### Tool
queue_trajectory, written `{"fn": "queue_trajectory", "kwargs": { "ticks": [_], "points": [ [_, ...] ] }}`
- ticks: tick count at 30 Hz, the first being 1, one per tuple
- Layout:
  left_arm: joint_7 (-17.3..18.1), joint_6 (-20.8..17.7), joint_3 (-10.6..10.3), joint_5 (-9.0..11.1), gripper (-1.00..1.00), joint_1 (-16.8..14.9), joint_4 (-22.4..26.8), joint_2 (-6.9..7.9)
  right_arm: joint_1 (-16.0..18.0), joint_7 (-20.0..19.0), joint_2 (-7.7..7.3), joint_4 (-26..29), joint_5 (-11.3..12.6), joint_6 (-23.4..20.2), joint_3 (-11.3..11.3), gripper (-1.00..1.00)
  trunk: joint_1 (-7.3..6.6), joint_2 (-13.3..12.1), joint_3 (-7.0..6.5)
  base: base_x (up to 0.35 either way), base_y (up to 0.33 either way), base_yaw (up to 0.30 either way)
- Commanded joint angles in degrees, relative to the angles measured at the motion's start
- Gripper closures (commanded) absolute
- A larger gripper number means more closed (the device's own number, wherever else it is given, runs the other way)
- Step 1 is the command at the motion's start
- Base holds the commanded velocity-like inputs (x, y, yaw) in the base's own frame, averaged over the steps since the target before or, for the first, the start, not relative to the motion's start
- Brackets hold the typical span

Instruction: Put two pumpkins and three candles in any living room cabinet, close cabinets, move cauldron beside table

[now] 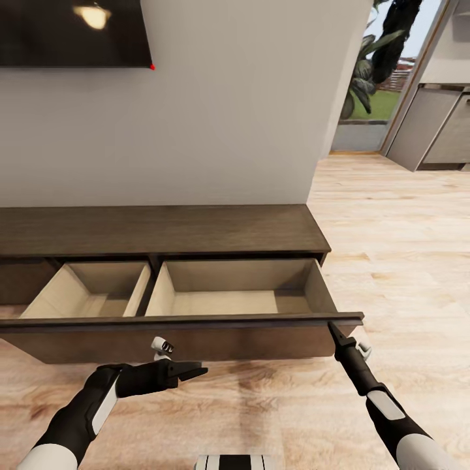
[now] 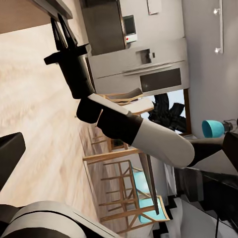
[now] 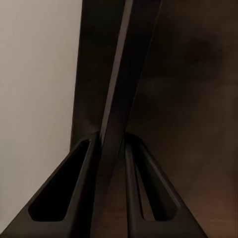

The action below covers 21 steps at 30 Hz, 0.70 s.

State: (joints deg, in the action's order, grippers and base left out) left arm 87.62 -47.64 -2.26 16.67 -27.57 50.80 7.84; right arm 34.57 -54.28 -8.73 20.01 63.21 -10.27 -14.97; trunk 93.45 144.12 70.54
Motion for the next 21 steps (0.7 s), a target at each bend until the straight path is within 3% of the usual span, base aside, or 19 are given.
{"fn": "queue_trajectory", "kwargs": {
  "ticks": [1, 9, 10, 21],
  "points": [
    [0.1, -0.6, -0.2, 0.3, -1.00, 0.0, 0.0, 0.07, -1.7, -2.0, 0.03, 0.0, 0.2, -0.8, 1.0, 1.00, -0.02, 0.0, 0.05, -0.007, 0.001, 0.000],
    [0.1, -0.6, -0.2, 0.3, -1.00, 0.0, 0.0, 0.07, -1.7, -2.0, 0.03, 0.0, 0.2, -0.7, 1.0, 1.00, -0.02, 0.0, 0.05, -0.001, 0.000, 0.000],
    [0.1, -0.6, -0.2, 0.3, -1.00, 0.0, 0.0, 0.07, -1.7, -1.9, 0.03, 0.0, 0.2, -0.7, 1.0, -1.00, -0.02, 0.0, 0.05, 0.000, 0.000, 0.000],
    [0.1, -0.6, -0.2, 0.2, -1.00, 0.0, 0.0, 0.07, -1.7, -1.9, 0.01, 0.0, 0.2, -0.9, 1.0, -1.00, -0.02, 0.0, 0.05, -0.027, 0.000, 0.000]
  ]
}}
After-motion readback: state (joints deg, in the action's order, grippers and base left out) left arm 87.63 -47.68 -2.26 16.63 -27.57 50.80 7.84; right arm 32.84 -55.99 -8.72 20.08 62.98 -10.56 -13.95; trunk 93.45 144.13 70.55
